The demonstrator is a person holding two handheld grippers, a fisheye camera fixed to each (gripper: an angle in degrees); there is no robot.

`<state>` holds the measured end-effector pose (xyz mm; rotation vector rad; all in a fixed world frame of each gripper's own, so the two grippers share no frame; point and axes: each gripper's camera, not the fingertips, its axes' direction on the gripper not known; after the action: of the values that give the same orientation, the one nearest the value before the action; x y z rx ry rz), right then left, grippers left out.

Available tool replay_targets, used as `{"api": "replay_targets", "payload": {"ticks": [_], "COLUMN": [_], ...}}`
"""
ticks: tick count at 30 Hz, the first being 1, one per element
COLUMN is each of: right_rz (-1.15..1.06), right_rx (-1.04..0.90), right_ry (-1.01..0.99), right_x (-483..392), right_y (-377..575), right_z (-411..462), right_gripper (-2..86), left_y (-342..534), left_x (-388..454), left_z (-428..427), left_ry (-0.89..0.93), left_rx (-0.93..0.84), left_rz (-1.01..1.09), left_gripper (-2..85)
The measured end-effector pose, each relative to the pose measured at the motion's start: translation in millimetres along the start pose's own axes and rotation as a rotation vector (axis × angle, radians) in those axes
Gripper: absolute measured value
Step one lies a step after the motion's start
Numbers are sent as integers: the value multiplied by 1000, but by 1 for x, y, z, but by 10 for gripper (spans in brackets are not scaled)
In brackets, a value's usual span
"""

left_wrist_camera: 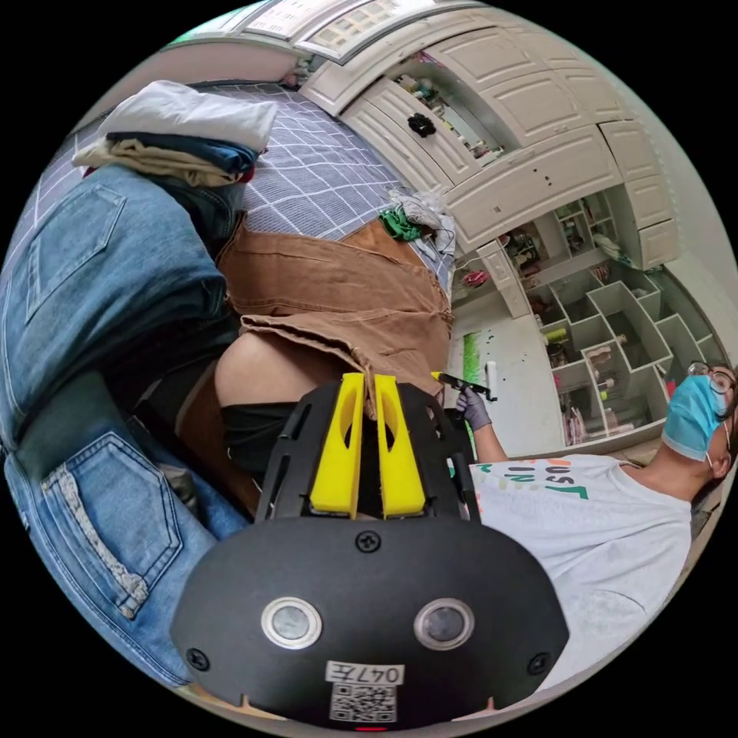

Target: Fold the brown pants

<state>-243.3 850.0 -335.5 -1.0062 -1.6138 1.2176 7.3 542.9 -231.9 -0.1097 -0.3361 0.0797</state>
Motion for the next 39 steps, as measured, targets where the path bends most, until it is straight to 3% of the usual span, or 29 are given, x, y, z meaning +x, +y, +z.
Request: {"api": "replay_targets", "payload": {"ticks": [2,4,7,9,12,20,28,31,34,37,39], "right_rz": [-35,0,250,458,660,1035,1084,1085,1019,810,623], "right_rx": [28,191,480,590,710,645,896,882,905,936,924], "right_ry": [22,76,85,-54,-265,-578,-1004,-907,-794,-659,-444], "right_x": [2,14,76,144,222,364,413,417,410,389,354], "right_y": [3,19,65,98,135,163,159,158,158,149,134], "right_z": [-12,-43,-95,-115,-120,-50,11,3,-31,-101,-162], "right_gripper": [-10,-4,39,101,118,140,99,23,6,1,1], "left_y": [2,2,0,-3,-8,-19,-14,-7,1,9,16], "left_x": [3,11,16,16,20,56,88,91,97,95,88], "left_z": [0,2,0,-2,-6,-14,-20,-24,-27,-32,-39], "left_ry": [-27,-75,-77,-65,-42,-38,-53,-22,-18,-27,-10], "left_rx": [-13,-40,-49,-42,-31,-21,-24,0,9,19,49], "left_rz": [10,42,63,65,68,110,108,102,124,127,114], "left_gripper": [-3,-3,-3,-2,-3,-4,-4,-4,-5,-5,-5]}}
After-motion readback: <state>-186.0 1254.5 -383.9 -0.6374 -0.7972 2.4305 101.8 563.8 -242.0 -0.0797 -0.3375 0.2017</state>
